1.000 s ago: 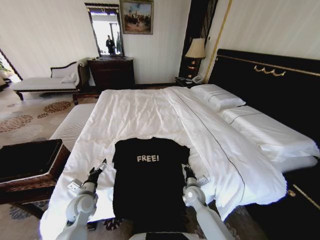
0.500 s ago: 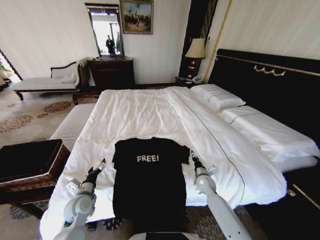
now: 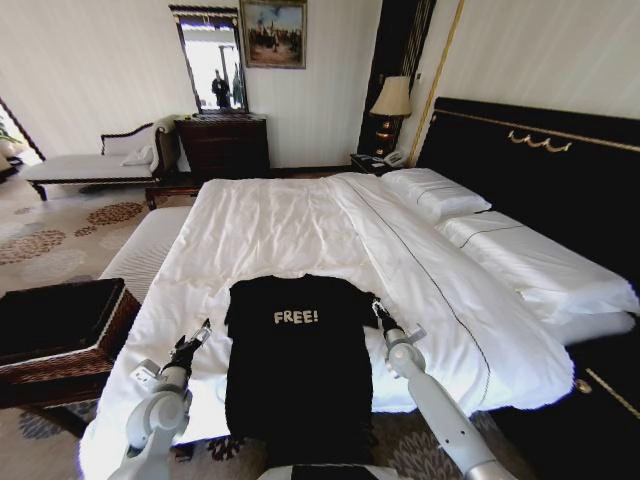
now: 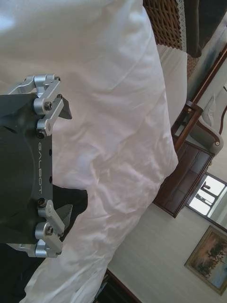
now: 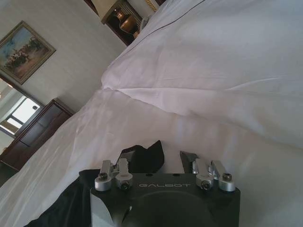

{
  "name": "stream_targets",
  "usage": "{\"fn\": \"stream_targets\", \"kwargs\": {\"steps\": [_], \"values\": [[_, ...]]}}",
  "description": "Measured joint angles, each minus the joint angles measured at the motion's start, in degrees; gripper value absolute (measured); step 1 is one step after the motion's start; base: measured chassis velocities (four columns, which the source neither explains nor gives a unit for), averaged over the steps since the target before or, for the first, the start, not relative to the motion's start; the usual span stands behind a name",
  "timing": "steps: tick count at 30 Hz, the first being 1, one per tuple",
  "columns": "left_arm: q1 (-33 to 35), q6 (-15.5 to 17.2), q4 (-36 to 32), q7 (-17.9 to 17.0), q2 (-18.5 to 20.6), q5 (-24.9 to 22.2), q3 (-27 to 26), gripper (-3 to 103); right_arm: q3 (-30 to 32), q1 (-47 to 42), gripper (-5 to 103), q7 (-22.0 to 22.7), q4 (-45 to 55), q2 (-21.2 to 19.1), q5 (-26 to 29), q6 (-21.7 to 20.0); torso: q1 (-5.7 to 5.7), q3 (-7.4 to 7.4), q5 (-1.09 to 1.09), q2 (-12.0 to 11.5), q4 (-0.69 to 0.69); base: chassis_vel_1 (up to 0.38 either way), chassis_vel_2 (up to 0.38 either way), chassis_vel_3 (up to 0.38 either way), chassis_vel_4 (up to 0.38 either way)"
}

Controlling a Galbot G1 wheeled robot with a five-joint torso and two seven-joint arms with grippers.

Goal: Fold the clothes on the bed and place them into the basket.

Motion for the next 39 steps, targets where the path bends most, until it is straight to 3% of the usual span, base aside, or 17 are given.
{"fn": "stream_targets", "kwargs": {"steps": [1, 3, 7, 8, 10, 11, 13, 14, 17, 39], "values": [[0.0, 0.0, 0.0, 0.0, 0.0, 0.0, 0.0, 100, 0.0, 0.0, 56, 0.0, 0.0, 0.0, 0.0, 0.0, 0.0, 0.0, 0.0, 0.0, 0.0, 0.0, 0.0, 0.0, 0.0], [0.0, -0.01, -0.21, 0.0, -0.2, 0.09, 0.08, 100, 0.0, 0.36, 45, -0.09, -0.44, 0.08, 0.0, 0.11, 0.0, 0.0, 0.0, 0.0, 0.0, 0.0, 0.0, 0.0, 0.0], [-0.01, -0.01, -0.41, 0.0, -0.37, 0.26, 0.28, 100, -0.32, 1.16, 45, -0.26, -1.52, 0.4, -0.16, 0.31, 0.0, 0.0, 0.0, 0.0, 0.0, 0.0, 0.0, 0.0, 0.0], [-0.01, -0.01, -0.42, 0.0, -0.37, 0.29, 0.32, 100, -0.47, 1.54, 28, -0.36, -2.02, 0.59, -0.37, 0.37, 0.0, 0.0, 0.0, 0.0, 0.0, 0.0, 0.0, 0.0, 0.0], [-0.01, -0.01, -0.42, 0.0, -0.37, 0.3, 0.33, 100, -0.59, 1.83, 28, -0.41, -2.47, 0.73, -0.51, 0.42, 0.0, 0.0, 0.0, 0.0, 0.01, 0.0, 0.0, 0.0, 0.0], [-0.05, -0.01, -0.4, 0.0, -0.33, 0.32, 0.33, 100, -0.81, 2.21, 17, -0.47, -3.05, 0.91, -0.83, 0.49, 0.0, 0.0, 0.0, 0.0, 0.01, 0.0, 0.0, 0.0, 0.0], [-0.08, -0.01, -0.37, 0.0, -0.32, 0.31, 0.33, 100, -0.91, 2.35, 17, -0.52, -3.25, 0.96, -0.95, 0.53, 0.0, 0.0, 0.0, 0.0, 0.0, 0.0, 0.0, 0.0, 0.0], [-0.14, -0.01, -0.25, 0.0, -0.28, 0.31, 0.33, 100, -1.06, 2.59, 7, -0.64, -3.64, 1.08, -1.2, 0.63, 0.0, 0.0, 0.0, 0.0, 0.0, 0.0, 0.0, 0.0, 0.0], [-0.26, -0.01, 0.07, 0.0, -0.18, 0.3, 0.3, 100, -1.26, 3.11, 2, -1.05, -4.51, 1.41, -2.05, 1.21, 0.0, 0.0, 0.0, 0.0, 0.0, 0.0, 0.0, 0.0, 0.0], [-2.22, 0.01, 2.52, -0.05, 0.44, -0.01, 0.84, 100, 1.57, 1.5, 0, -1.39, -2.4, 1.68, -5.78, 3.24, 0.0, 0.0, 0.0, 0.0, 0.0, 0.0, 0.0, 0.0, 0.0]]}}
